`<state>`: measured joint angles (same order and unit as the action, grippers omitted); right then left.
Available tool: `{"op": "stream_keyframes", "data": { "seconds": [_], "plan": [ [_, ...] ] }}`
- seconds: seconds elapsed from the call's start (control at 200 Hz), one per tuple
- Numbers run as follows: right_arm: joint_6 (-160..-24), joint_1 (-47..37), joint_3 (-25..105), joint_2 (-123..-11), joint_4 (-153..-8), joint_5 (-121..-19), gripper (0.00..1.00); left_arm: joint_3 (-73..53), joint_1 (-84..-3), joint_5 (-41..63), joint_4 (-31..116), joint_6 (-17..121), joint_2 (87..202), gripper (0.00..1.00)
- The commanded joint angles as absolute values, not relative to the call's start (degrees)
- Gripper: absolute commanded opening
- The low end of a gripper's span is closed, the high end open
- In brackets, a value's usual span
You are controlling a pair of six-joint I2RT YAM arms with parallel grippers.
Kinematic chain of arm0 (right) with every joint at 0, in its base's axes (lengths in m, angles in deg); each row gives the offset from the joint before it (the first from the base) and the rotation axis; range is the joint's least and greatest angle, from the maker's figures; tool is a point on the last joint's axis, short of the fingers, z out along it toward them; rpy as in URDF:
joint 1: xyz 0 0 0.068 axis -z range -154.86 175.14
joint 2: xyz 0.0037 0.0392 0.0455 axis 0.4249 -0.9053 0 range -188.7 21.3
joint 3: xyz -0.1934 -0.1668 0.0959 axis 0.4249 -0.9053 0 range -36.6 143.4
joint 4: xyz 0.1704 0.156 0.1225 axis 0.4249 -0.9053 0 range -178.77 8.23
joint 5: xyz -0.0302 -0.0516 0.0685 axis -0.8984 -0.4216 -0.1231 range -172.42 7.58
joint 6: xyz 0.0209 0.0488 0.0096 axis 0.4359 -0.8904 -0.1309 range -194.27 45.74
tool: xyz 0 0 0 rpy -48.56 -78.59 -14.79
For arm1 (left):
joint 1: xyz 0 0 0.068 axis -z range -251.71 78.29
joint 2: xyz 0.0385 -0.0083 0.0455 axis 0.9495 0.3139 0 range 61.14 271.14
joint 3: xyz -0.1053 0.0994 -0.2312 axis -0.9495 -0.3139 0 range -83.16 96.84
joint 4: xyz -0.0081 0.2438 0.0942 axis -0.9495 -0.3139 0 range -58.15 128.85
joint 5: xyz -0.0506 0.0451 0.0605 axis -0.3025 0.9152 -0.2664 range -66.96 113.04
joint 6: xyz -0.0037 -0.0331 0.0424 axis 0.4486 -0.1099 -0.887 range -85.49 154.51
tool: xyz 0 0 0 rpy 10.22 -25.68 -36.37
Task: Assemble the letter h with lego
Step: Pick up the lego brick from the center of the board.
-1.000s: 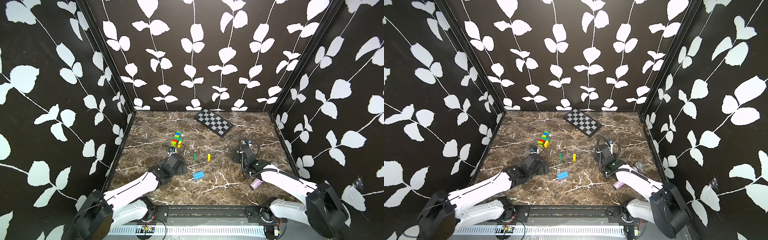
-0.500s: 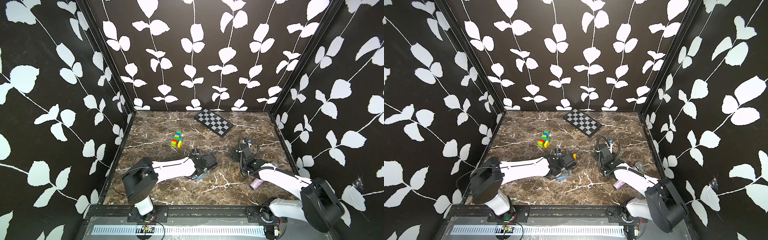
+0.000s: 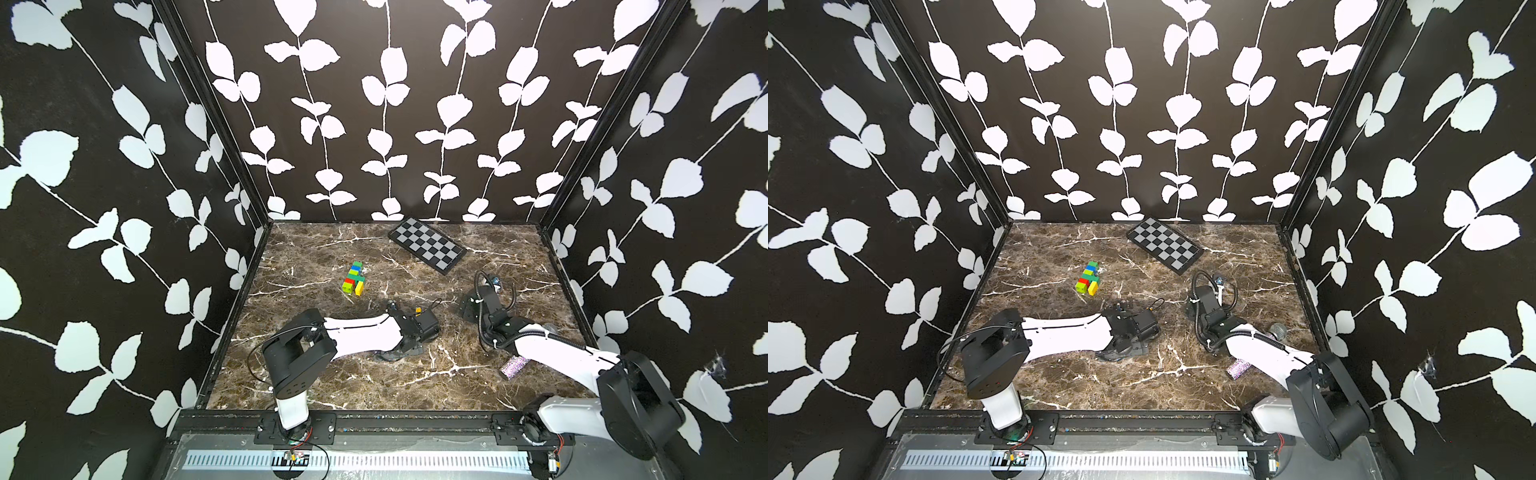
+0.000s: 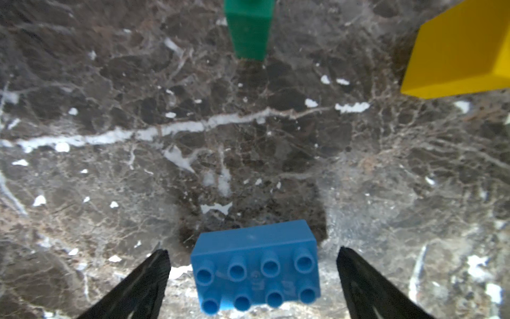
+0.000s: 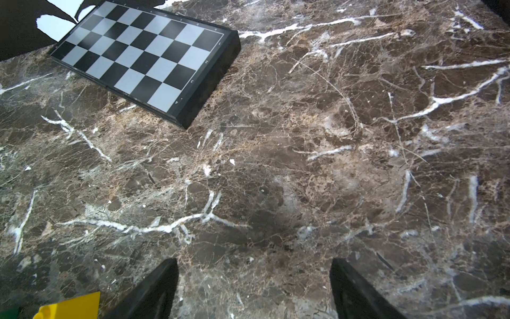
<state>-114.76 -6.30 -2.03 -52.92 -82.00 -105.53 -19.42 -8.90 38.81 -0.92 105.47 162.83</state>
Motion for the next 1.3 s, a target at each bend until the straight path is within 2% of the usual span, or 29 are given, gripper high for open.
{"op": "stream_keyframes", "data": {
  "seconds": [0.0,0.325,0.57,0.915,1.295],
  "plan": [
    [-115.3,-6.1,-0.2,-53.7,-80.9,-105.4,0.86,-19.9,-9.6,37.6,0.5,105.9,162.7,0.95],
    [-115.2,-6.1,0.0,-54.1,-81.1,-105.3,0.86,-21.8,-10.2,36.1,2.7,105.5,163.1,0.88],
    [-115.0,-6.1,0.6,-55.1,-81.2,-104.5,0.85,-21.4,-10.2,35.9,2.1,104.6,163.3,0.76],
    [-115.0,-6.1,0.9,-55.4,-81.4,-104.0,0.85,-19.8,-10.2,36.4,-0.1,102.5,162.6,0.80],
    [-114.9,-6.1,1.0,-55.8,-81.5,-103.8,0.85,-18.3,-10.2,36.3,-1.2,102.1,163.4,0.79]
  ]
}}
